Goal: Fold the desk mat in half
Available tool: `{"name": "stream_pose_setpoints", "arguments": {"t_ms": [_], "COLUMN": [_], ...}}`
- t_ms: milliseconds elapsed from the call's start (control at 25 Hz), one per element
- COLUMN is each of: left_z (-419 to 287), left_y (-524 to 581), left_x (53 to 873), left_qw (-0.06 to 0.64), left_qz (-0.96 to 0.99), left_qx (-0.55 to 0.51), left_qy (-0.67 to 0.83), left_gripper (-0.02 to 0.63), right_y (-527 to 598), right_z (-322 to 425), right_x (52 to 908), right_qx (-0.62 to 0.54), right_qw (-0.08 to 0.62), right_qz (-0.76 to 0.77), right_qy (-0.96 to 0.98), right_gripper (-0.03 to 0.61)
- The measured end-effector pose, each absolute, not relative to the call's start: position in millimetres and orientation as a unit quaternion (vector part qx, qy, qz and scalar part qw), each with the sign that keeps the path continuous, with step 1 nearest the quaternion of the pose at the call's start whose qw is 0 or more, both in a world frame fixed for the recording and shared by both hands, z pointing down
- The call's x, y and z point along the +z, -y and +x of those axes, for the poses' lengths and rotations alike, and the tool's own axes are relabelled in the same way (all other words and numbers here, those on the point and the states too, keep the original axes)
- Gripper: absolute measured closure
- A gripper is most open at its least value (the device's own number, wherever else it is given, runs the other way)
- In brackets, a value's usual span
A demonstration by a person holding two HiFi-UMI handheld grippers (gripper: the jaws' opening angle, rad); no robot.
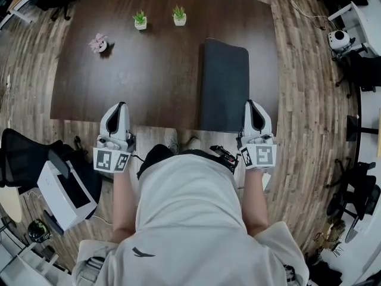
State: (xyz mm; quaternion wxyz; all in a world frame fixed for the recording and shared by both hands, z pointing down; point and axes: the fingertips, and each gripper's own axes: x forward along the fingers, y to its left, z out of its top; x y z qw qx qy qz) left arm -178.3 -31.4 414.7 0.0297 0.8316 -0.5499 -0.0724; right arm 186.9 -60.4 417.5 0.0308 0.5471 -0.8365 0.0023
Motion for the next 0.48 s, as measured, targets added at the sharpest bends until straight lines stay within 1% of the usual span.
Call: {"name": "stream_pose_setpoints", "arguments": {"t_ms": [240,480], "left_z": [-177.4,-179.8], "left_y": [32.3,33.3], "left_x": [416.5,415.5], "left_qw": [0.034,0.034], "left_qz": [0.832,0.832], "left_qx": [-0.076,-0.075], "left_qy": [0.548,0.548], "left_gripper": [0.611,0.611], "right_y": [60.3,60.7], "right_z": [191.2,191.6], "right_x": [418.7,420.9], "right_qx": [0.025,0.031], "right_qw": [0.016,0.018], "right_qz": [0.554,0.557], "right_qy": [0.832,0.830], "right_gripper": [0.580,0.580]}}
